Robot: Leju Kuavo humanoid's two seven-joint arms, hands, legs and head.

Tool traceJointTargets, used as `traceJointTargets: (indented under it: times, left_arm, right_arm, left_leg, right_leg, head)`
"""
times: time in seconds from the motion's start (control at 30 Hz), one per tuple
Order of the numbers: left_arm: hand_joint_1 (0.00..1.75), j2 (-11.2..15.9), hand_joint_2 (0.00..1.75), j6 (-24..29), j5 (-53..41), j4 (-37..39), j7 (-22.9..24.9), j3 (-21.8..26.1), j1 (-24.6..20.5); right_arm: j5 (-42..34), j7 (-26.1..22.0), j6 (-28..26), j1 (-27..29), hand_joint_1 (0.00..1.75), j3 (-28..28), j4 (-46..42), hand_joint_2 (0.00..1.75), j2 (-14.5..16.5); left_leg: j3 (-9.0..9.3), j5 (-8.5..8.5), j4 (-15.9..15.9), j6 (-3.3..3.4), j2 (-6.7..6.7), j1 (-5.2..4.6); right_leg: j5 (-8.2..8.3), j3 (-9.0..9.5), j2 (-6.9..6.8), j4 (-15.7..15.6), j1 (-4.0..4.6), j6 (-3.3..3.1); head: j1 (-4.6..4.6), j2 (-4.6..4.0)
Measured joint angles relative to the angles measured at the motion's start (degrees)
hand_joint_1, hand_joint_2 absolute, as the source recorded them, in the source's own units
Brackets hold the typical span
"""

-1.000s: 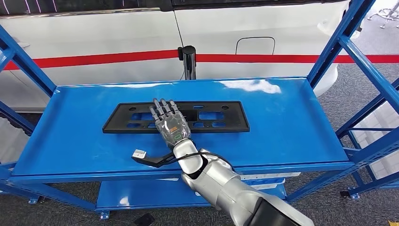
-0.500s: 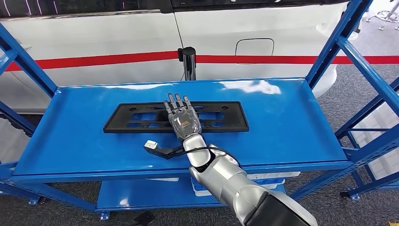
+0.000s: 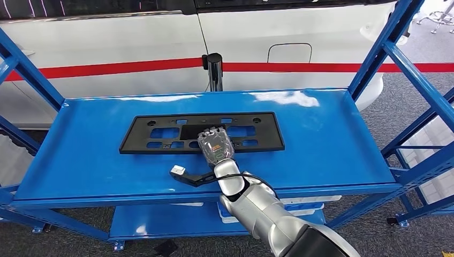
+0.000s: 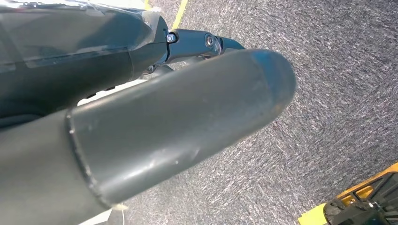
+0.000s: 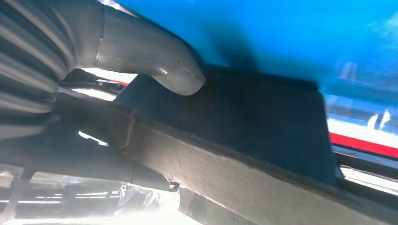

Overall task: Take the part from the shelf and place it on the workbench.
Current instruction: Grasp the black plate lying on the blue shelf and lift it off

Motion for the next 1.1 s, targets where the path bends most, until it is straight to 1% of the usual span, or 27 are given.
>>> traceJointTargets:
  times: [0.13,0.27,0.3,0.33,0.37,0.4,0.43,0.47,0.53,0.57,0.6,0.63,0.7,0.77,0.83,0.9,0.93,0.97,1.0,1.03,1.1]
  left_arm:
    - [0.0,-0.04,0.0,2.82,-0.02,-0.22,0.31,0.06,-0.02]
    - [0.0,-0.04,0.0,4.5,0.12,-0.51,0.46,0.15,-0.1]
    - [0.0,-0.05,0.0,6.21,0.24,-0.52,0.47,0.18,-0.1]
    - [0.0,-0.07,0.0,9.22,0.78,-0.56,0.06,0.22,-0.1]
    - [0.0,-0.08,0.0,13.86,2.45,-0.67,-1.25,0.39,-0.12]
    - [0.0,-0.1,0.0,19.19,5.21,-0.88,-4.07,0.9,-0.2]
    - [0.0,-0.11,0.0,24.56,9.65,-1.2,-8.93,2.11,-0.43]
    - [0.0,-0.11,0.0,29.24,15.3,-1.53,-15.23,3.75,-0.8]
    - [0.0,-0.17,0.0,34.9,26.85,-2.14,-28.74,8.19,-1.94]
    - [0.0,-0.2,0.0,36.25,31.85,-2.38,-34.18,10.26,-2.48]
    - [0.0,-0.23,0.0,37.03,35.99,-2.62,-38.49,12.17,-2.99]
    - [0.0,-0.24,0.0,37.3,39.37,-2.84,-41.83,13.76,-3.45]
    - [0.0,-0.21,0.0,36.24,45.0,-3.4,-46.72,16.08,-4.58]
    - [0.0,-0.16,0.87,33.08,50.01,-4.09,-50.03,17.88,-5.83]
    - [0.0,0.28,1.75,26.81,53.95,-4.46,-52.71,18.89,-4.97]
    - [0.0,1.34,1.75,18.64,57.35,-3.97,-58.24,19.56,-0.57]
    - [0.0,2.01,1.75,15.67,58.81,-3.22,-61.45,20.23,2.38]
    - [0.0,2.68,1.75,13.96,59.84,-2.25,-63.88,21.14,5.43]
    - [0.0,3.24,1.75,13.39,60.34,-1.28,-65.12,22.04,8.16]
    - [0.0,3.64,1.75,13.49,60.41,-0.55,-65.25,22.69,10.2]
    - [0.0,4.15,1.75,14.6,59.67,0.34,-64.04,23.28,12.16]
  right_arm:
    - [0.54,-1.2,-0.9,0.78,1.73,-1.61,-0.98,1.75,0.04]
    - [0.39,-1.72,-1.31,1.13,1.75,-2.52,-1.57,1.75,0.07]
    - [0.12,-1.94,-1.61,1.26,1.75,-2.72,-1.71,1.75,0.07]
    - [-0.46,-2.52,-2.14,1.49,1.75,-3.08,-1.95,1.75,0.07]
    - [-1.58,-3.75,-3.03,1.93,1.75,-3.57,-2.36,1.75,0.08]
    - [-3.2,-5.6,-4.2,2.74,1.75,-4.38,-3.45,1.75,0.05]
    - [-5.45,-8.3,-5.52,3.84,1.75,-5.48,-5.2,1.75,0.01]
    - [-7.93,-11.29,-6.64,5.25,1.75,-6.68,-7.4,1.75,-0.05]
    - [-13.01,-17.52,-7.91,9.19,1.75,-9.18,-15.4,1.75,-0.51]
    - [-14.88,-19.88,-8.25,11.3,1.75,-10.06,-19.77,1.75,-0.77]
    - [-16.43,-21.71,-8.58,13.4,1.75,-10.73,-24.73,1.75,-1.12]
    - [-17.33,-22.87,-8.98,15.17,1.75,-11.19,-28.8,1.75,-1.41]
    - [-18.39,-24.4,-9.61,18.95,1.75,-11.73,-37.51,1.75,-2.3]
    - [-18.08,-25.72,-10.96,23.07,1.75,-11.89,-47.29,1.75,-3.54]
    - [-14.87,-26.26,-13.56,27.01,1.75,-12.39,-56.76,1.75,-4.51]
    - [-12.39,-27.93,-15.88,31.49,1.75,-13.88,-65.46,1.75,-5.41]
    - [-12.51,-29.45,-16.48,33.7,1.75,-14.8,-69.44,1.75,-6.02]
    - [-13.05,-30.94,-16.76,35.28,1.75,-15.54,-72.63,1.75,-6.62]
    - [-13.53,-32.03,-16.89,36.23,1.75,-16.11,-74.93,1.75,-7.07]
    - [-13.82,-32.63,-16.93,36.61,1.75,-16.51,-76.56,1.75,-7.34]
    - [-13.98,-32.89,-16.94,36.73,1.75,-16.88,-78.58,1.75,-7.45]
  left_leg:
    - [-0.01,0.0,0.0,0.0,0.0,0.0]
    - [-0.02,0.0,0.0,0.0,-0.01,0.0]
    - [-0.03,0.0,0.0,0.0,-0.01,0.0]
    - [-0.04,0.0,0.01,0.0,0.0,0.0]
    - [-0.04,0.0,0.01,0.0,0.0,0.0]
    - [-0.05,0.0,0.01,0.0,0.0,0.01]
    - [-0.05,-0.01,0.01,0.01,0.01,0.01]
    - [-0.04,-0.01,0.0,0.01,0.02,0.02]
    - [-0.02,-0.04,0.0,0.04,0.04,0.03]
    - [-0.01,-0.06,0.0,0.06,0.05,0.03]
    - [-0.01,-0.07,0.0,0.07,0.06,0.03]
    - [0.0,-0.08,0.0,0.07,0.08,0.02]
    - [-0.06,-0.08,0.0,0.07,0.06,0.01]
    - [-0.19,-0.07,0.01,0.08,0.0,-0.01]
    - [-0.23,-0.18,-0.02,0.12,0.09,-0.03]
    - [0.03,-0.48,-0.05,0.15,0.44,-0.04]
    - [0.18,-0.66,-0.05,0.13,0.72,-0.03]
    - [0.29,-0.81,-0.04,0.12,1.02,-0.02]
    - [0.31,-0.89,-0.02,0.1,1.26,-0.02]
    - [0.25,-0.93,-0.01,0.11,1.36,-0.02]
    - [0.09,-0.92,-0.01,0.15,0.95,-0.03]
  right_leg:
    - [0.0,0.0,0.0,0.0,0.0,0.0]
    - [0.0,0.0,0.0,0.0,0.0,0.0]
    - [0.0,-0.01,0.0,0.0,0.0,0.0]
    - [0.0,-0.01,0.0,0.0,0.0,0.0]
    - [0.0,-0.02,0.0,0.0,0.0,0.0]
    - [0.0,-0.02,0.0,0.0,0.0,0.0]
    - [0.0,-0.03,0.01,0.0,0.01,0.0]
    - [0.0,-0.03,0.02,0.0,0.01,0.0]
    - [-0.01,-0.02,0.04,0.0,0.02,0.0]
    - [-0.01,-0.01,0.04,0.0,0.02,0.0]
    - [-0.02,-0.02,0.05,0.0,0.03,0.01]
    - [-0.02,-0.03,0.06,0.0,0.02,0.01]
    - [-0.02,-0.06,0.03,0.0,0.02,0.01]
    - [-0.01,-0.12,-0.02,0.0,0.0,0.01]
    - [-0.05,-0.09,0.07,0.0,-0.05,0.02]
    - [-0.22,0.06,0.41,0.01,-0.08,0.08]
    - [-0.34,0.11,0.7,0.02,-0.07,0.1]
    - [-0.42,0.06,1.02,0.03,-0.05,0.12]
    - [-0.46,-0.05,1.27,0.03,-0.02,0.13]
    - [-0.49,-0.18,1.35,0.02,0.0,0.14]
    - [-0.62,-0.23,0.91,0.0,0.0,0.23]
  head:
    - [0.01,0.0]
    - [0.01,0.0]
    - [0.02,0.0]
    - [0.02,0.0]
    - [0.01,0.0]
    - [0.02,0.0]
    - [0.01,0.0]
    - [-0.03,0.0]
    - [-0.06,0.0]
    - [-0.11,0.0]
    - [-0.1,0.0]
    - [-0.13,0.0]
    - [-0.1,0.0]
    - [-0.1,0.0]
    - [-0.1,0.0]
    - [-0.12,0.0]
    - [-0.11,0.0]
    - [-0.13,0.0]
    - [-0.11,0.0]
    - [-0.13,0.0]
    - [-0.12,0.0]
